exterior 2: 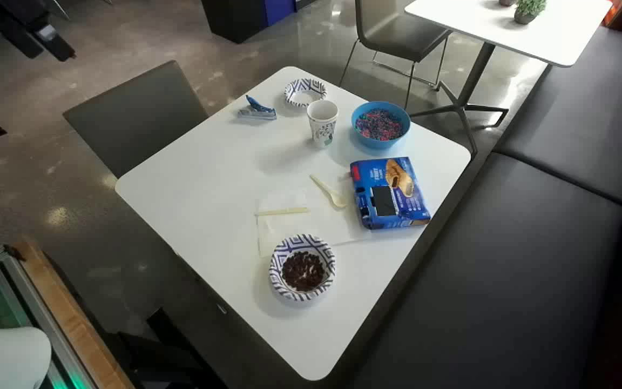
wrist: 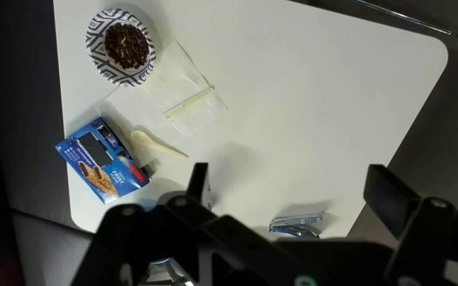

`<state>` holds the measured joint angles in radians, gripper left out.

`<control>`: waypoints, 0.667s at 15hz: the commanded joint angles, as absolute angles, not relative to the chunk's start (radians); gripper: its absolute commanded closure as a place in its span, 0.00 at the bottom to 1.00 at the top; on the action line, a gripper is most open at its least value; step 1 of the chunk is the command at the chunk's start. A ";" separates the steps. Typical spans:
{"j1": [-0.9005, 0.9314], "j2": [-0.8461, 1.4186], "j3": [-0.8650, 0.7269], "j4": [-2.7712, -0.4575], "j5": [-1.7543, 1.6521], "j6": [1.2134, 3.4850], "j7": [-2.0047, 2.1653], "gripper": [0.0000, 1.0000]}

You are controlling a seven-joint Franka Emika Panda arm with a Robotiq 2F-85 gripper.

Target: Move the cup and bowl to the left

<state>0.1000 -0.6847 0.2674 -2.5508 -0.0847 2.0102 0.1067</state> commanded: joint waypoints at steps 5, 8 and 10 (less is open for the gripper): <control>0.121 -0.680 0.250 -2.548 -0.098 2.006 0.118 0.00; 0.121 -0.680 0.250 -2.548 -0.098 2.006 0.118 0.00; 0.116 -0.659 0.251 -2.537 -0.101 2.031 0.121 0.00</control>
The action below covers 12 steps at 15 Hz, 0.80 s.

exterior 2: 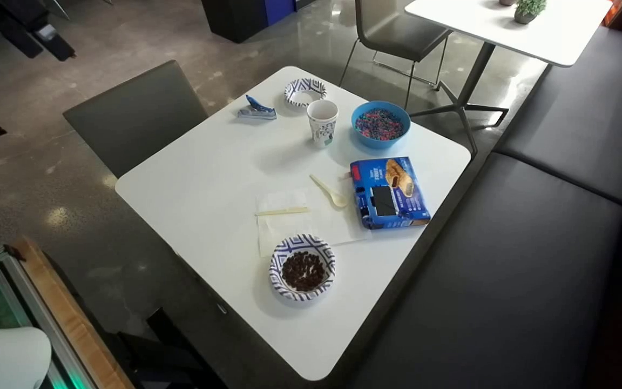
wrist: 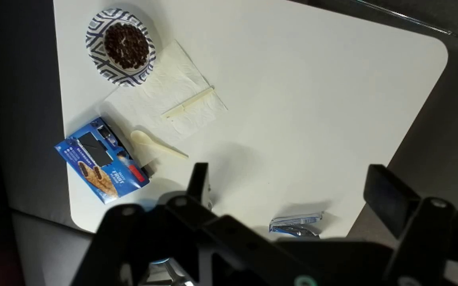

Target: Move the cup and bowl to the left

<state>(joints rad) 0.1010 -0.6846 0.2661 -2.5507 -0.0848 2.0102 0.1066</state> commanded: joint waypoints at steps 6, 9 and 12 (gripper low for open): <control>0.106 -0.410 0.210 -2.334 -0.073 2.128 0.083 0.00; 0.093 -0.264 0.174 -2.208 -0.076 2.167 0.059 0.00; 0.089 -0.124 0.130 -2.086 -0.058 2.182 0.003 0.00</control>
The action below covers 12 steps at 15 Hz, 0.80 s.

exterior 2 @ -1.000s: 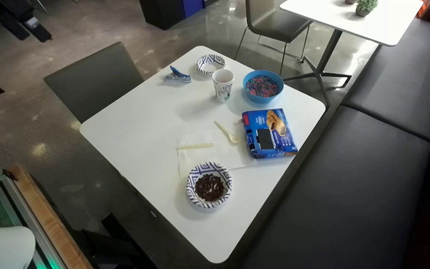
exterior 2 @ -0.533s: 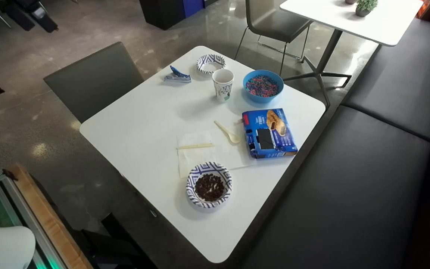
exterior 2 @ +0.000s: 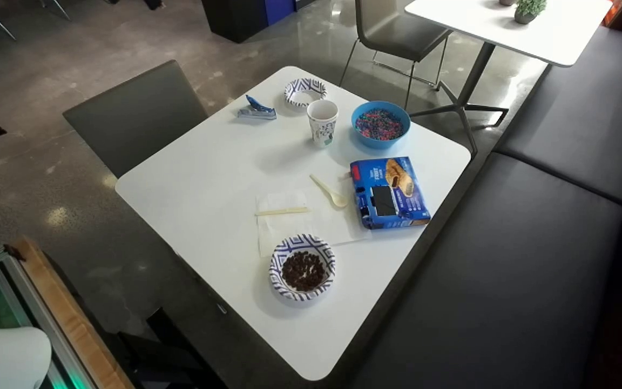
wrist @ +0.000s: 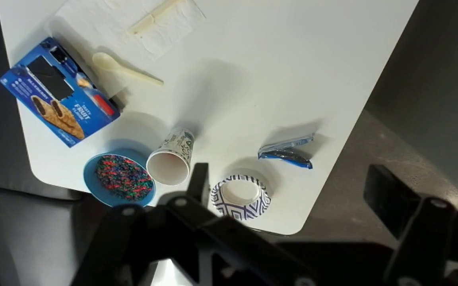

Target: Move the cup and bowl to the left

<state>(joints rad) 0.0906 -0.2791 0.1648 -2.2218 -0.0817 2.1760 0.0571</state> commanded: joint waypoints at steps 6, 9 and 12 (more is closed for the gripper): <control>0.069 0.102 0.080 -1.942 -0.016 2.389 -0.066 0.00; 0.053 0.195 0.076 -1.909 0.024 2.523 -0.116 0.00; 0.031 0.267 0.080 -1.887 0.043 2.592 -0.152 0.00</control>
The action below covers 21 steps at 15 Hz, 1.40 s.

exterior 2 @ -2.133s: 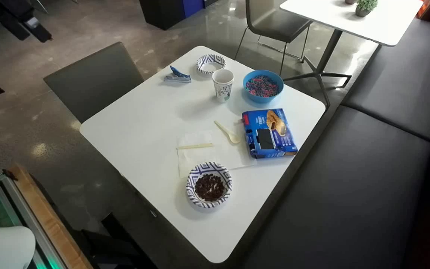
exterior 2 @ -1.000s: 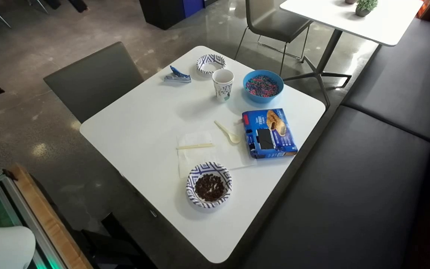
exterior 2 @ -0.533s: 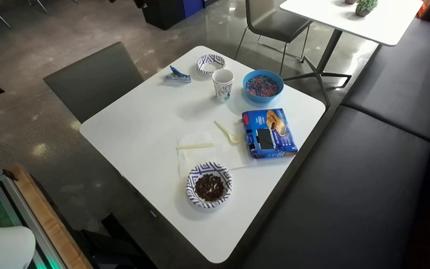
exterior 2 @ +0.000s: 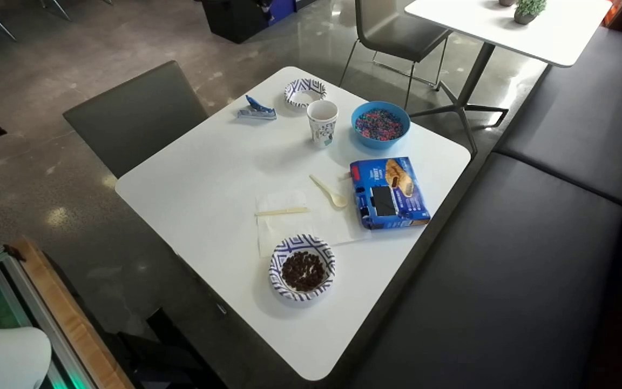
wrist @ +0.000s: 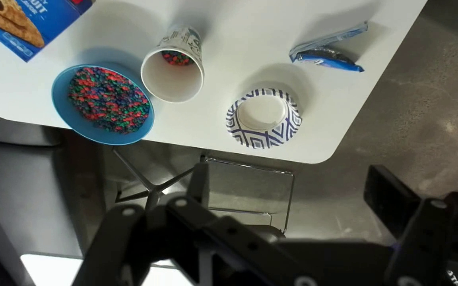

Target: Move the cup and bowl to the left

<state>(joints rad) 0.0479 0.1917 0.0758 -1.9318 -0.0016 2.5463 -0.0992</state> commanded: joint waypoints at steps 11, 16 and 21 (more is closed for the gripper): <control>0.011 0.325 0.074 -1.883 0.021 2.605 -0.145 0.00; 0.010 0.361 0.073 -1.849 0.027 2.621 -0.135 0.00; 0.007 0.489 0.077 -1.713 0.032 2.588 -0.140 0.00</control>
<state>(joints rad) 0.0072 0.3867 0.0749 -1.8180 0.0192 2.6080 -0.1430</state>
